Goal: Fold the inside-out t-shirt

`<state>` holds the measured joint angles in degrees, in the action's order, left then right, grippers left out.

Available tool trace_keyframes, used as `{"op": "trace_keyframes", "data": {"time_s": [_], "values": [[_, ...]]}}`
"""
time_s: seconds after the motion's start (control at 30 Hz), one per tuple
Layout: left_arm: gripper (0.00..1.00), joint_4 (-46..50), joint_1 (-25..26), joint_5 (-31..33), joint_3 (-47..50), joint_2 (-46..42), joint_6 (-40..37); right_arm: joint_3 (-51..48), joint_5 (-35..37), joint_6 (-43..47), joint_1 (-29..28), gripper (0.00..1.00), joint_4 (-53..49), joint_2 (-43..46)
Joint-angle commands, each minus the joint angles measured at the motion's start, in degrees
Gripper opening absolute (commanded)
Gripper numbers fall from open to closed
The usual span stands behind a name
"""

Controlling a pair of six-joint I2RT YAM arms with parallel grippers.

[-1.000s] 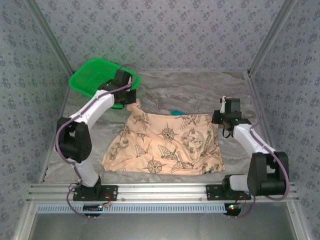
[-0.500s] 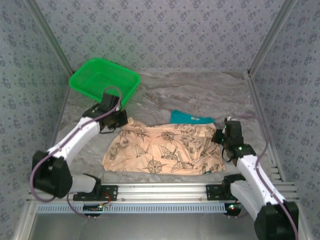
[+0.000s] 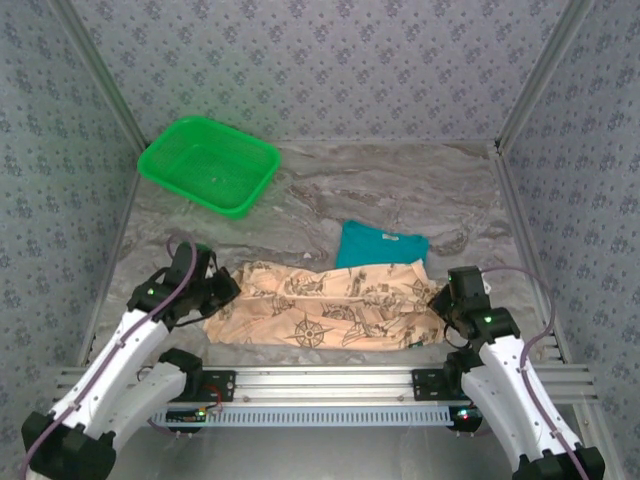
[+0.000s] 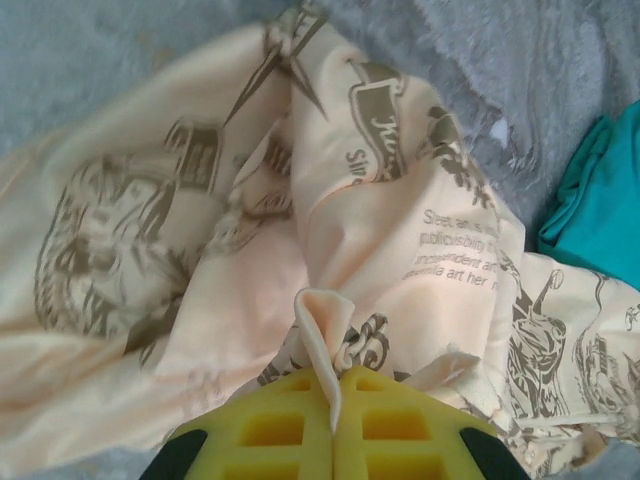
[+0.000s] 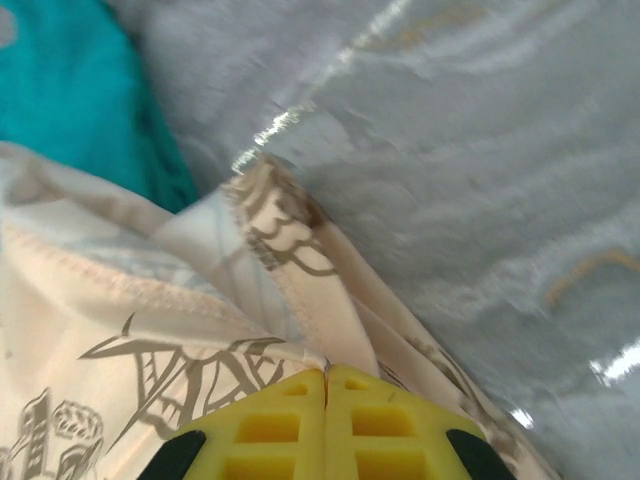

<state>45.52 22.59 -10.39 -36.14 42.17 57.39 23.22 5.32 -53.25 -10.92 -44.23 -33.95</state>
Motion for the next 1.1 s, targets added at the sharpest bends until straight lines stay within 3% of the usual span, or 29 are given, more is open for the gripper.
{"op": "trace_keyframes", "data": {"time_s": [0.0,0.1,0.17,0.23,0.4,0.5,0.6,0.7,0.87,0.97,1.07], "values": [[0.37,5.5,0.5,-6.3,4.8,-5.3,9.5,-0.9,0.7,-7.9,-0.2,0.19,-7.6,-1.3],[0.67,3.9,-0.1,-8.9,6.5,-10.8,10.2,2.6,5.0,-6.3,-0.2,0.29,-10.6,-2.7],[0.79,4.8,-1.7,-8.0,4.3,-12.2,7.2,6.7,7.7,-2.3,-0.4,0.35,-11.7,-5.1],[0.82,6.3,-4.2,-7.2,1.3,-10.6,3.1,11.0,8.1,2.9,-1.0,0.38,-11.5,-8.5],[0.78,5.1,-11.2,-9.1,-3.8,3.3,-10.4,20.4,8.3,12.3,-11.7,0.37,-5.8,-20.0],[0.71,3.0,-12.0,-7.1,-7.7,12.4,-18.0,24.8,5.9,15.4,-19.8,0.37,0.6,-28.3],[0.65,1.3,-11.9,-2.8,-12.0,19.0,-23.7,27.2,-5.1,18.9,-24.9,0.37,11.9,-37.4],[0.61,-1.7,-11.8,-0.2,-13.3,24.2,-25.8,29.6,-1.2,16.4,-30.6,0.37,14.0,-44.4],[0.53,-8.2,-9.1,1.8,-12.8,32.7,-25.9,24.0,5.1,3.1,-27.1,0.35,10.3,-45.4],[0.50,-10.5,-6.5,5.3,-12.3,35.6,-26.0,16.8,4.4,-1.2,-21.8,0.31,12.4,-41.3],[0.39,-12.7,-6.2,7.9,-10.1,37.8,-24.6,12.6,3.2,-0.1,-15.9,0.29,13.9,-38.3]]}}
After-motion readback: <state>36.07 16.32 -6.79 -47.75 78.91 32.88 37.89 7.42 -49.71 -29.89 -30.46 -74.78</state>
